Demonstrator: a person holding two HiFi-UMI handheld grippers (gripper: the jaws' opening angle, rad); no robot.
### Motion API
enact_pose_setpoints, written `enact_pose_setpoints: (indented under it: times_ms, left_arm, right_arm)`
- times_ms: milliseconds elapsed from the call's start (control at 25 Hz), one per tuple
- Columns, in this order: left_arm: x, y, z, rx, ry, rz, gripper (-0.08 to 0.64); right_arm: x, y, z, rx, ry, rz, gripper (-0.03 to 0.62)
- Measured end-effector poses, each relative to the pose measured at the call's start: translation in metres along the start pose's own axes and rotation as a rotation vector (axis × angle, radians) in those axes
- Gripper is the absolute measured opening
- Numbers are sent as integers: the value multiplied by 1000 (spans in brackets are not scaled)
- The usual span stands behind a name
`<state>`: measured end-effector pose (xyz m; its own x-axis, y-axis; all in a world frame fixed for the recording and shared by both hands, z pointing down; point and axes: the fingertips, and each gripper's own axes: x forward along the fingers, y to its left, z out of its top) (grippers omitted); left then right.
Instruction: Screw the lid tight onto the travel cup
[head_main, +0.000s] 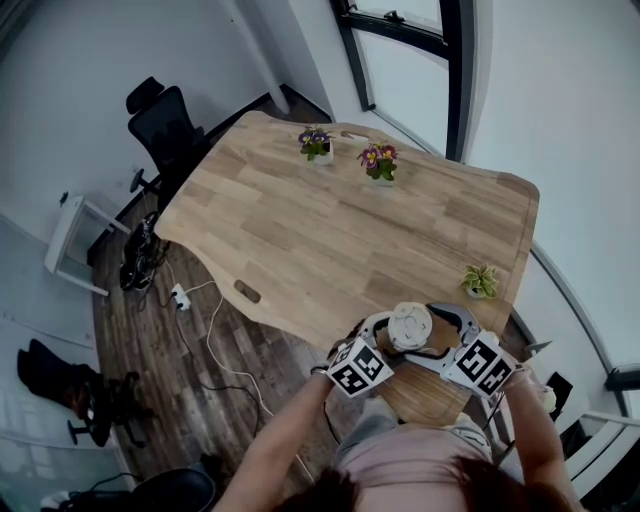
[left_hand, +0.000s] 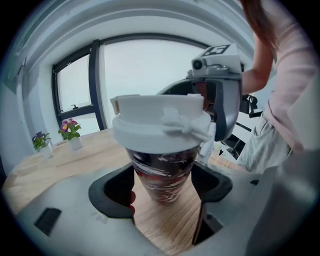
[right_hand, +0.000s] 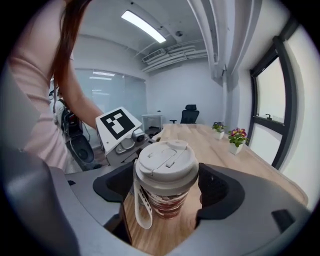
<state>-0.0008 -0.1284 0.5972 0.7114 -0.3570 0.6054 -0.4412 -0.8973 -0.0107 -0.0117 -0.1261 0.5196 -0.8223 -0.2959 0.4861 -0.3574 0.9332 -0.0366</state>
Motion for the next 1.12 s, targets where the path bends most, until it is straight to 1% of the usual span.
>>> enact_pose_setpoints:
  times_ms: [80,120,200,320,360,400,440,520,680,760,840,920,1040,1120]
  left_arm:
    - [0,0,0,4,6,-4,354]
    - [0,0,1,0,6,2,354]
    - [1,0,2,-14,1,30,354]
    - [2,1,3,-48,-23,78,354]
    - [2,2,3,-54,-29,83,354]
    - [3,2,3,-55,-32,80,354]
    - [3,2,3,-51,-32,71,354]
    - [3,2,3,-33,-25,40,354]
    - [2,0,2,12,2,-20,354]
    - [3,0,3,25,13,-32,354]
    - [3,1,3,17,12,-26,354]
    - [3,2,3,-5,1,-3,354]
    - [5,6,4,-36,-18,45,354]
    - [5,7,5,-52,-30,67,354]
  right_arm:
    - [2,0,1,-23,11,17,366]
    - [3,0,1,-27,12,9,365]
    - [4,-2,1,-24,5,-49,367]
    - [5,-5,1,20,-19,-178,367]
    - [5,-6,1,41,-29,-202,367]
    - [4,-5,1,59,-36,-207,367]
    - [3,-5,2,70,-42,-197,368]
    - [-2,-3,3,72,-40,-144,370]
    - [-9,-5,-1,13,16,-48,369]
    - [-7,-8,-1,-14,32,-20,368]
    - [-5,-7,0,-21,27,-22,367]
    - [-4,-8,2,-7,6,-74,367]
    - [-4,-12,2,50,-35,-196,367]
    - [-4,-13,2,82,-56,-261,367]
